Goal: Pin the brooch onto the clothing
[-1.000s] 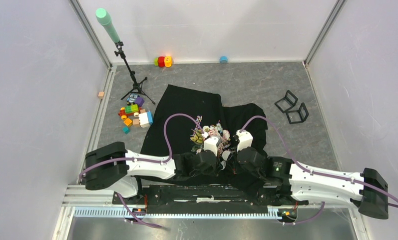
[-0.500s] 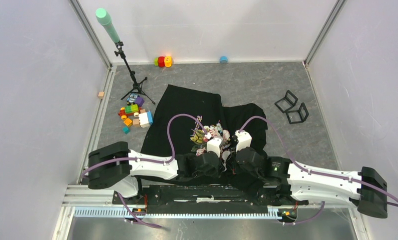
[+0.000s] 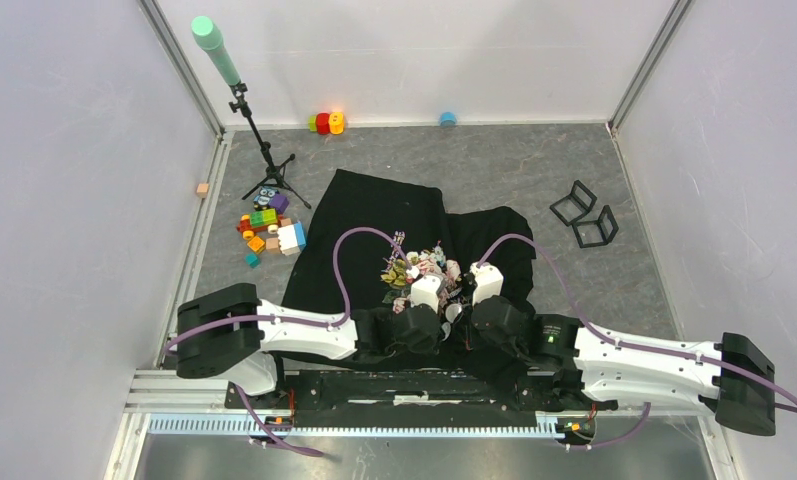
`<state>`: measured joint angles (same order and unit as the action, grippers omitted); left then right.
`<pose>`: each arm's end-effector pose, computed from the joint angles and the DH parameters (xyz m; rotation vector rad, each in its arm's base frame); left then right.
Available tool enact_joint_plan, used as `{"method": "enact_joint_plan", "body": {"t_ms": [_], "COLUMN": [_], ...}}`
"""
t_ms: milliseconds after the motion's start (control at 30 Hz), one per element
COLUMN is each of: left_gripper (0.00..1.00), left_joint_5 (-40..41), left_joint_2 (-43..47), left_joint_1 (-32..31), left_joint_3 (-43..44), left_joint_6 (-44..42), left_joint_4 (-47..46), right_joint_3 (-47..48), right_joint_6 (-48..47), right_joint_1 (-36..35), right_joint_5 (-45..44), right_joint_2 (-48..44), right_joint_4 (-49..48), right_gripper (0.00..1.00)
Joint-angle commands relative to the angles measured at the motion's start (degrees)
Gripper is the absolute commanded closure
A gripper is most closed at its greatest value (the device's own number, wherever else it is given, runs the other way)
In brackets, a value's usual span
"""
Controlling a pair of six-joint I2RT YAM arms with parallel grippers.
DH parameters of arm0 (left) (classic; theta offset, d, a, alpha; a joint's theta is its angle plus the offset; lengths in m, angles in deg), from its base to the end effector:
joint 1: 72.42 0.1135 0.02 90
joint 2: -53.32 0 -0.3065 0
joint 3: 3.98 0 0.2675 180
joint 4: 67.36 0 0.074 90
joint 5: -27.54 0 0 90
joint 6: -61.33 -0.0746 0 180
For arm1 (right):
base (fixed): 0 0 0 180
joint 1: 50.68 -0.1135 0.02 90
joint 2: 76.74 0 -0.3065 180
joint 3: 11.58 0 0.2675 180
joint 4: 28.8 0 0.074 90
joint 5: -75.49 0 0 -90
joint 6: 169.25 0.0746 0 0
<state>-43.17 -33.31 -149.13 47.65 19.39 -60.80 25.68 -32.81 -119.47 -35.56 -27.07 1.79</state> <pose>0.0997 -0.3147 0.1702 0.4091 2.3311 -0.7547 0.0930 0.1655 0.1917 -0.2674 2.3262 0.6247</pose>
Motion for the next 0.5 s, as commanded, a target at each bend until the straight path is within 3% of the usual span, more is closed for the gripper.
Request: {"method": "enact_joint_plan", "body": {"t_ms": [0,467], "left_gripper": [0.98,0.98], "left_joint_5": [6.29,4.41], "left_joint_2": [2.34,-0.37], "left_joint_1": [-0.37,-0.43], "left_joint_3": [0.08,2.9], "left_joint_6": [3.17,0.86], "left_joint_4": [2.54,3.24], "right_joint_3": [1.02,1.55], "right_joint_6": [-0.03,-1.25], "right_joint_1": [-0.29,-0.29], "right_joint_5": [-1.03,2.13], "right_joint_2": [-1.02,0.56], "right_joint_4": [-0.8,-3.61], "right_gripper": [1.0,1.0]}}
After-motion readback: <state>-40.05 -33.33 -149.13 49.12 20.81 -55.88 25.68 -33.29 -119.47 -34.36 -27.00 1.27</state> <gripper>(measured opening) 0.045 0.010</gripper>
